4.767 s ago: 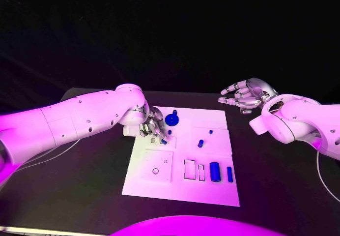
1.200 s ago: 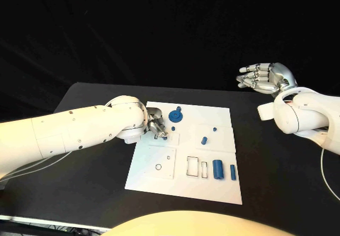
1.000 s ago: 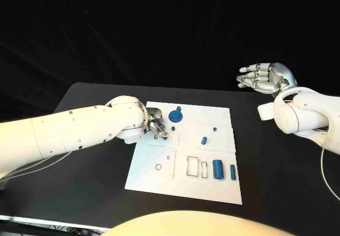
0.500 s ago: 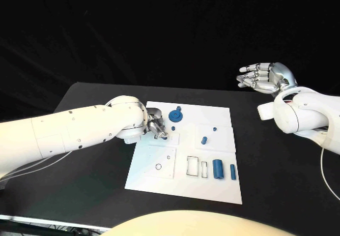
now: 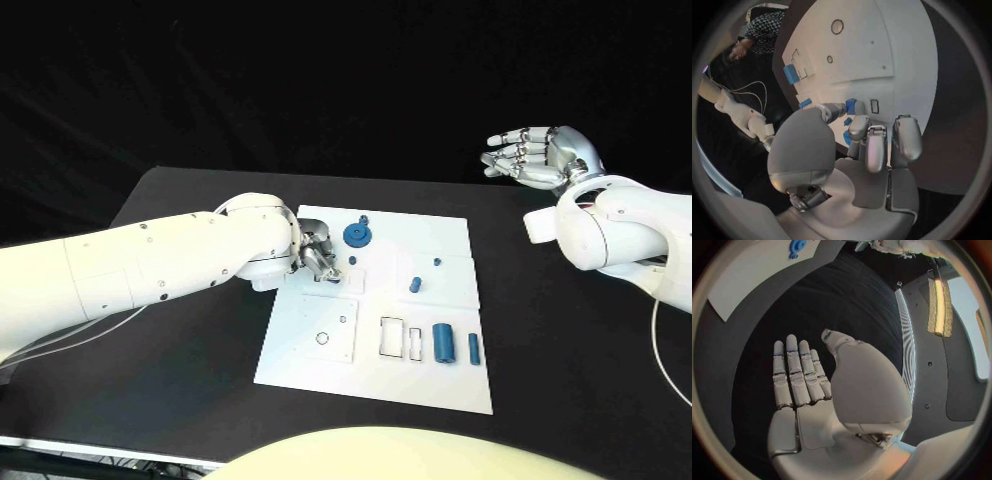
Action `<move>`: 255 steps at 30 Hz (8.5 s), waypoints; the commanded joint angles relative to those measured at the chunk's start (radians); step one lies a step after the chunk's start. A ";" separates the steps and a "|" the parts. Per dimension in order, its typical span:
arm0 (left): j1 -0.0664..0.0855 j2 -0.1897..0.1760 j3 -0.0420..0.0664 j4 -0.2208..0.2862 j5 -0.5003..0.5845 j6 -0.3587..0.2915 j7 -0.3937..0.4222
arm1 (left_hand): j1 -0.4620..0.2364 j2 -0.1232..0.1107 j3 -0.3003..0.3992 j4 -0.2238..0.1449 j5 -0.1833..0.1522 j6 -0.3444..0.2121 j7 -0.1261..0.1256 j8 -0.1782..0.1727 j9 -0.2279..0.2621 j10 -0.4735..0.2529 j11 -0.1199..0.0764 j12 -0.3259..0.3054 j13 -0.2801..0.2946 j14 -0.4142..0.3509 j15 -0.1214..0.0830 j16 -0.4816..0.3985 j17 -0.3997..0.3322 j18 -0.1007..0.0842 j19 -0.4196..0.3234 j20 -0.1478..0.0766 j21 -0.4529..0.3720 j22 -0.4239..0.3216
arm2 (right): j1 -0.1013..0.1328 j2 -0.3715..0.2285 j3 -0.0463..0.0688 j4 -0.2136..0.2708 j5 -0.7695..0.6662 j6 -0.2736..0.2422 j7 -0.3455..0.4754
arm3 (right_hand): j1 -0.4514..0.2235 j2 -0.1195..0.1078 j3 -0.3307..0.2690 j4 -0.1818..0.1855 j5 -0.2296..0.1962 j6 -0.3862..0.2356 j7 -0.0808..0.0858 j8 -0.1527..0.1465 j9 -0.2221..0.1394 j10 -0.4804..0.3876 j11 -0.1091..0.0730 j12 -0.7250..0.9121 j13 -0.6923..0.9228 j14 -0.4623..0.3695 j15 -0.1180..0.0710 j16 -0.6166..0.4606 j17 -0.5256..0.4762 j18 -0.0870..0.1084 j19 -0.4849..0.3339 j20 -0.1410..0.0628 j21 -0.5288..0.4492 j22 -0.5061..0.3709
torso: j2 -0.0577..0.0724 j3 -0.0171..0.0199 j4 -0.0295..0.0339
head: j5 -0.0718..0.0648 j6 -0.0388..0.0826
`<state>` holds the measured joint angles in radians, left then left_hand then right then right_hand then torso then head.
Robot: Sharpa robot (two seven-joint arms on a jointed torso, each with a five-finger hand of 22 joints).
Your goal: Assemble the parts on the task board
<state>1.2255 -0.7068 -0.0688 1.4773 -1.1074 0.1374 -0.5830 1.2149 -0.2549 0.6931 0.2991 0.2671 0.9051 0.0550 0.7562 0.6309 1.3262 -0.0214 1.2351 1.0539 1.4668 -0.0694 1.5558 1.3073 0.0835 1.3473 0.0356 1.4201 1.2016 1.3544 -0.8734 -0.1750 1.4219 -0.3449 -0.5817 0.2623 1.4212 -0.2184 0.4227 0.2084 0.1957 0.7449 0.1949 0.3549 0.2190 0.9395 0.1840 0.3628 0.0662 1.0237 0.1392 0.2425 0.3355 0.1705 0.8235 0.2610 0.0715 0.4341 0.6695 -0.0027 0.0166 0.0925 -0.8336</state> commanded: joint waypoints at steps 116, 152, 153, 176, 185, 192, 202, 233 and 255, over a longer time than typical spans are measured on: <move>0.055 0.002 0.091 -0.105 0.030 0.032 -0.028 | -0.134 0.059 -0.398 -0.006 0.024 -0.020 0.015 -0.123 -0.024 -0.055 0.018 -0.064 -0.078 0.093 0.007 -0.003 0.227 -0.001 -0.010 0.012 -0.021 -0.021 | -0.007 0.002 0.000 -0.010 0.000 0.018 0.006 | -0.055 0.004 0.000 -0.035 -0.001 0.019 0.065 -0.011 -0.030 -0.002 0.014 -0.014 -0.002 -0.078 0.033 -0.110 -0.081 0.004 -0.213 0.030 -0.014 -0.146 | 0.002 -0.0013 -0.0017 | -0.015 0.041; 0.066 0.174 0.058 -0.408 0.025 0.131 0.012 | -0.117 0.070 -0.404 -0.006 0.025 -0.026 0.024 -0.146 -0.038 -0.062 0.027 -0.064 -0.082 0.092 0.016 -0.004 0.225 0.000 -0.014 0.020 -0.024 -0.026 | -0.007 0.009 0.000 -0.003 0.001 0.019 0.006 | -0.055 0.004 0.001 -0.036 -0.001 0.020 0.065 -0.011 -0.031 -0.001 0.014 -0.014 -0.002 -0.078 0.034 -0.111 -0.082 0.004 -0.219 0.030 -0.013 -0.149 | 0.002 0.0007 -0.0013 | -0.007 0.029; 0.066 0.176 0.056 -0.410 0.025 0.134 0.012 | -0.117 0.070 -0.404 -0.006 0.025 -0.026 0.024 -0.146 -0.038 -0.062 0.027 -0.064 -0.082 0.092 0.016 -0.004 0.225 0.000 -0.014 0.020 -0.024 -0.026 | -0.007 0.009 0.000 -0.003 0.001 0.019 0.006 | -0.055 0.004 0.001 -0.036 -0.001 0.020 0.065 -0.011 -0.031 -0.001 0.014 -0.014 -0.002 -0.078 0.034 -0.111 -0.082 0.004 -0.219 0.030 -0.013 -0.149 | 0.002 0.0007 -0.0013 | -0.006 0.028; 0.062 0.201 0.045 -0.436 0.037 0.148 0.024 | -0.100 0.088 -0.397 -0.007 0.025 -0.013 0.023 -0.149 -0.042 -0.063 0.027 -0.059 -0.080 0.092 0.017 -0.004 0.226 0.001 -0.014 0.023 -0.023 -0.024 | -0.007 0.012 0.000 -0.002 0.001 0.020 0.005 | -0.054 0.005 0.001 -0.037 0.000 0.020 0.065 -0.011 -0.031 -0.001 0.013 -0.014 -0.002 -0.078 0.033 -0.112 -0.084 0.004 -0.223 0.030 -0.013 -0.152 | 0.001 0.0004 -0.0017 | -0.009 0.025; 0.060 0.204 0.042 -0.443 0.042 0.156 0.027 | -0.077 0.098 -0.387 -0.009 0.025 -0.006 0.021 -0.150 -0.043 -0.064 0.025 -0.057 -0.079 0.093 0.016 -0.003 0.227 0.001 -0.015 0.023 -0.023 -0.024 | -0.007 0.012 0.000 -0.002 0.001 0.020 0.005 | -0.054 0.005 0.001 -0.037 0.000 0.020 0.065 -0.011 -0.031 -0.001 0.013 -0.014 -0.002 -0.078 0.033 -0.112 -0.084 0.004 -0.223 0.030 -0.013 -0.152 | 0.001 0.0006 -0.0013 | -0.009 0.024; 0.060 0.205 0.042 -0.448 0.043 0.159 0.026 | -0.068 0.101 -0.383 -0.009 0.025 -0.005 0.020 -0.151 -0.044 -0.065 0.025 -0.056 -0.079 0.092 0.016 -0.004 0.225 0.001 -0.016 0.023 -0.024 -0.025 | -0.007 0.011 0.000 -0.002 0.001 0.020 0.005 | -0.054 0.005 0.001 -0.037 0.000 0.020 0.065 -0.011 -0.031 -0.001 0.013 -0.014 -0.002 -0.078 0.033 -0.112 -0.084 0.004 -0.223 0.030 -0.013 -0.152 | 0.001 0.0001 -0.0009 | -0.010 0.023; 0.058 0.207 0.042 -0.453 0.047 0.156 0.028 | -0.019 0.121 -0.359 -0.011 0.028 0.001 0.017 -0.153 -0.044 -0.065 0.022 -0.053 -0.079 0.092 0.013 -0.004 0.226 0.001 -0.017 0.021 -0.024 -0.024 | -0.007 0.011 0.000 -0.002 0.001 0.021 0.005 | -0.054 0.006 0.002 -0.038 0.000 0.021 0.065 -0.011 -0.031 0.000 0.013 -0.014 -0.002 -0.077 0.033 -0.112 -0.085 0.004 -0.225 0.030 -0.013 -0.154 | 0.001 -0.0002 -0.0011 | -0.011 0.022; 0.058 0.126 0.044 -0.364 0.132 0.125 0.029 | 0.148 0.117 -0.061 -0.085 0.010 -0.024 0.018 -0.102 0.018 -0.055 0.021 -0.050 -0.087 0.095 0.013 0.000 0.233 0.000 -0.018 0.021 -0.021 -0.015 | -0.007 0.011 0.000 -0.006 0.001 0.027 0.001 | -0.055 0.007 0.003 -0.039 0.000 0.022 0.064 -0.010 -0.032 0.000 0.013 -0.014 -0.002 -0.076 0.033 -0.113 -0.087 0.004 -0.232 0.030 -0.012 -0.158 | 0.000 0.0008 0.0011 | -0.008 0.015; 0.041 -0.035 0.043 -0.105 0.125 0.034 0.027 | 0.105 0.088 0.031 -0.118 0.011 -0.019 0.012 -0.076 0.047 -0.030 0.014 -0.028 -0.063 0.092 0.008 -0.004 0.224 -0.003 -0.005 0.016 -0.013 0.001 | -0.011 0.005 0.000 -0.007 0.001 0.033 -0.003 | -0.055 0.006 0.003 -0.040 -0.001 0.022 0.064 -0.011 -0.033 0.000 0.013 -0.014 -0.002 -0.076 0.033 -0.114 -0.089 0.005 -0.235 0.030 -0.012 -0.160 | -0.003 -0.0012 0.0034 | 0.003 0.003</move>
<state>1.2679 -0.7382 -0.0262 1.3608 -0.9756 0.2092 -0.5638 1.3337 -0.1666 0.5817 0.3172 0.2744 0.8799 0.0762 0.6752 0.5911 1.2870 -0.0071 1.2034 0.9898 1.4667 -0.0622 1.5554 1.3073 0.0837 1.3359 0.0521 1.4007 1.2018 1.3437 -0.8679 -0.1754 1.4144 -0.3427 -0.5667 0.2545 1.3740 -0.2159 0.4238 0.1736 0.1957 0.7594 0.1945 0.3479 0.1876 0.9397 0.1912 0.3551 0.0654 0.9486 0.1714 0.1319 0.2474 0.1703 0.5942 0.2896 0.0635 0.2748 0.6657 -0.0040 0.0202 0.0940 -0.8293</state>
